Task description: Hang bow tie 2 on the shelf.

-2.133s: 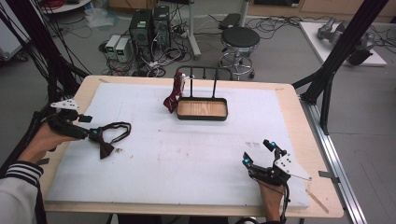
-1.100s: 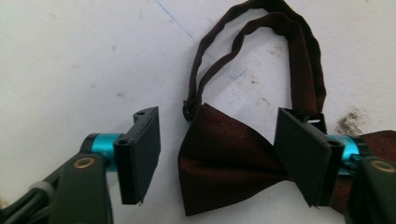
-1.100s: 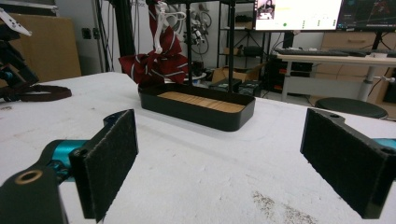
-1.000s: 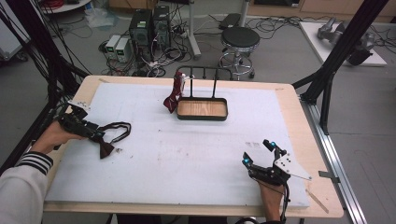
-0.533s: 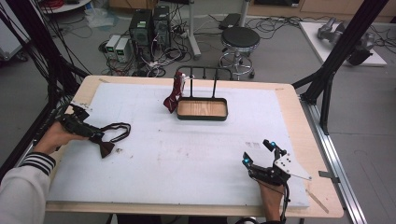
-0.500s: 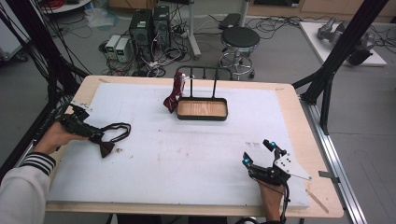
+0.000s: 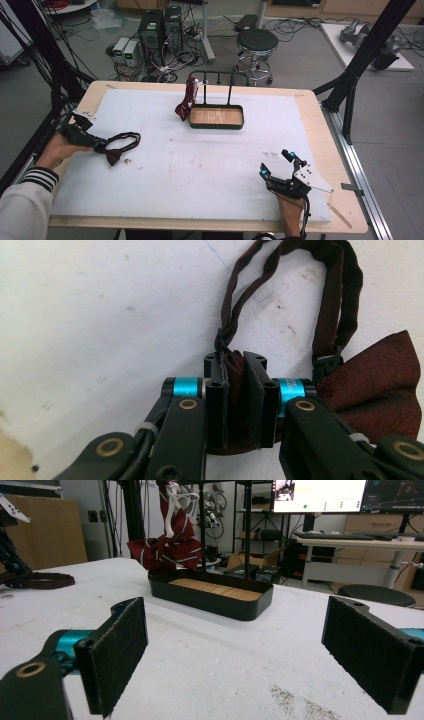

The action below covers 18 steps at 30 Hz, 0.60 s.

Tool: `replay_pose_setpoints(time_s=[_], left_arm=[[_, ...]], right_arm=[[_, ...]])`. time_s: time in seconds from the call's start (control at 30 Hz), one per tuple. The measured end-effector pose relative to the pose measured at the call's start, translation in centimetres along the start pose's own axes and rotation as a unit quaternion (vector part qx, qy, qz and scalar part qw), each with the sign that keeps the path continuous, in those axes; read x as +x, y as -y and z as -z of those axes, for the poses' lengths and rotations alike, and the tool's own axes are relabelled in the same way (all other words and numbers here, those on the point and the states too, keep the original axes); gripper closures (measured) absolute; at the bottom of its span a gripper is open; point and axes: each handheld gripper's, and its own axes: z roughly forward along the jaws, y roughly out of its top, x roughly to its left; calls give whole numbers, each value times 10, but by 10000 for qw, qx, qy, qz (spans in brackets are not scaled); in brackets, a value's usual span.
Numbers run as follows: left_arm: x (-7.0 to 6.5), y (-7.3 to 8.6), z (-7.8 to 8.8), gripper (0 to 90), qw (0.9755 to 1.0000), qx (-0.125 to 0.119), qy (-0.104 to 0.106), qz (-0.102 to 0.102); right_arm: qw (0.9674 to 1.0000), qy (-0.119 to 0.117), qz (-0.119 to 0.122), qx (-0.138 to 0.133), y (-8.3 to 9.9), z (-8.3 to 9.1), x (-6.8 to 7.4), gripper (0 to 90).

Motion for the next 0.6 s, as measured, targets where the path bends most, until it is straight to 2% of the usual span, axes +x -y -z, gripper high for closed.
replay_pose_setpoints(time_s=[0.13,0.2,0.33,0.6], left_arm=[[-3,0,9,803,9995,-261,-147,67],[-3,0,13,804,9991,-389,-127,109],[-7,-1,19,805,9980,-589,-208,75],[-25,-10,30,804,9932,-1147,-211,-71]], right_arm=[[10000,-2,1,2,0,0,0,105],[10000,-2,1,1,0,0,0,104],[10000,1,7,-4,0,0,0,104],[10000,4,14,-8,0,0,0,104]])
